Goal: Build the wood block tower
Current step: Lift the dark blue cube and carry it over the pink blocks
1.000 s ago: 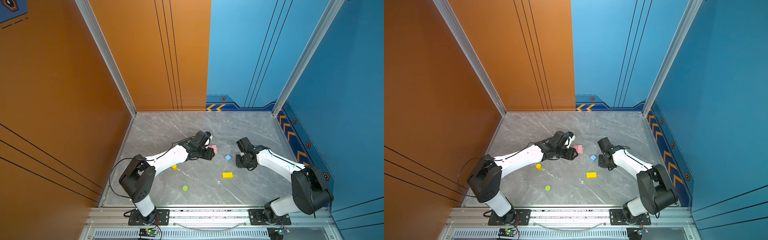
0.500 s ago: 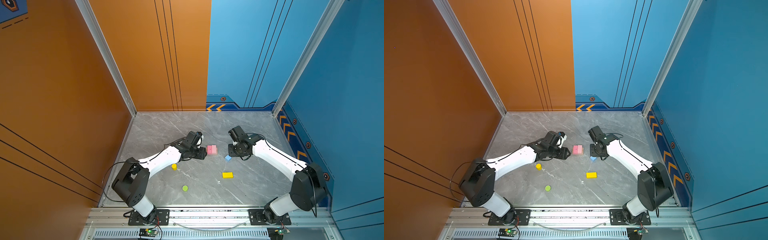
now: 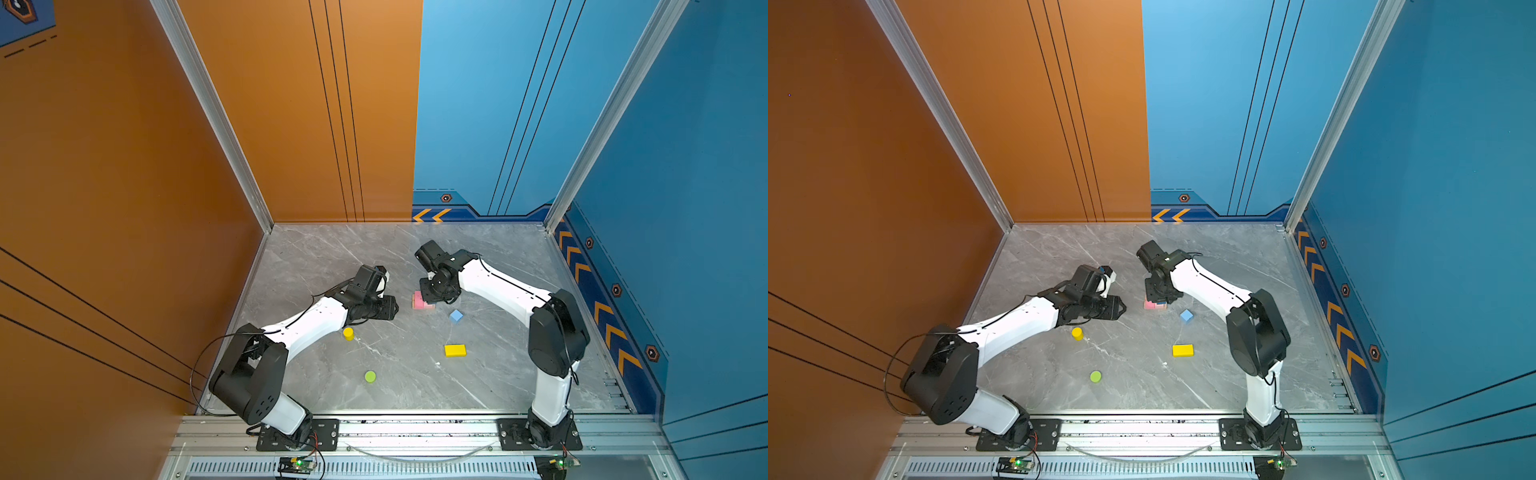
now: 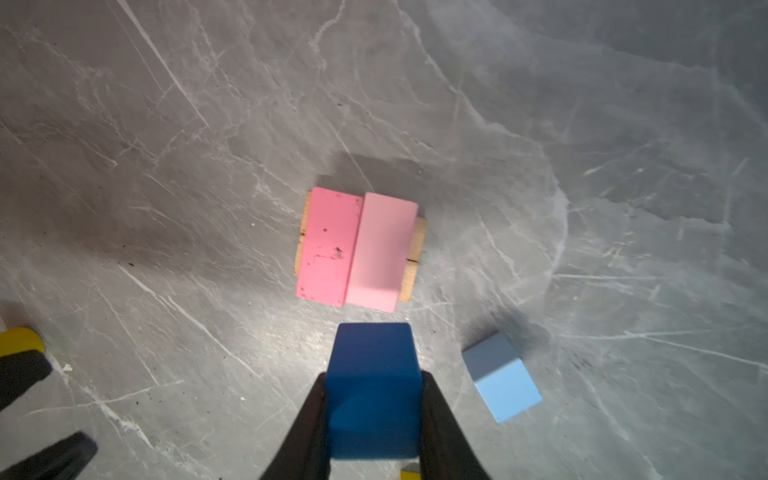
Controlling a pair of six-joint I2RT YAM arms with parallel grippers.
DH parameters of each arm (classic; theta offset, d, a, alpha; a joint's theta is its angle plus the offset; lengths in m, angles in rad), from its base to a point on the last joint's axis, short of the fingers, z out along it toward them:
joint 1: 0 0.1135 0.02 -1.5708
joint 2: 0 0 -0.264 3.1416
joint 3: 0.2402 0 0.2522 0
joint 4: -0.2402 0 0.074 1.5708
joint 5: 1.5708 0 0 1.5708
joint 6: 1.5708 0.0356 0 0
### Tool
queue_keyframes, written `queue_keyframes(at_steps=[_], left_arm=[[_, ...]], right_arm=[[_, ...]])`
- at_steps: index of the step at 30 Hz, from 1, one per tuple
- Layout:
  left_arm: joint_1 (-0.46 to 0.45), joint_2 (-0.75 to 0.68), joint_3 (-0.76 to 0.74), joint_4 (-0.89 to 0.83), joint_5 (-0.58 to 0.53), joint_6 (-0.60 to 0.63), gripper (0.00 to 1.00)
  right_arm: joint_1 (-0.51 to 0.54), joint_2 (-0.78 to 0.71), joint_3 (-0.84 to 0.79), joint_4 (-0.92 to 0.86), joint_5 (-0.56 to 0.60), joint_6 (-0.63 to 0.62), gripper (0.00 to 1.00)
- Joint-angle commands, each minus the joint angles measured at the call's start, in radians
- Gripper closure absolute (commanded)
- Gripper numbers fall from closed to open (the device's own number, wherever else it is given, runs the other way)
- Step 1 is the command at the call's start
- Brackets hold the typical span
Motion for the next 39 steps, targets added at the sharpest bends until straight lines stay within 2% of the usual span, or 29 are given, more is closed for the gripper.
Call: queue_keyframes(at_steps=[1, 19, 39], left_arm=[[0.018, -0.033, -0.02, 0.013, 0.031, 0.01, 0.5], [0.045, -0.038, -0.041, 0.026, 0.053, 0.011, 0.5], [0.053, -0.03, -0.045, 0.032, 0.063, 0.008, 0.5]], right_arm=[[0.018, 0.051, 0.069, -0.04, -0.011, 0.025, 0.72], [0.03, 0.205, 0.226, -0.06, 0.023, 0.05, 0.7], [0.029, 0.224, 0.217, -0.065, 0.064, 0.086, 0.68]])
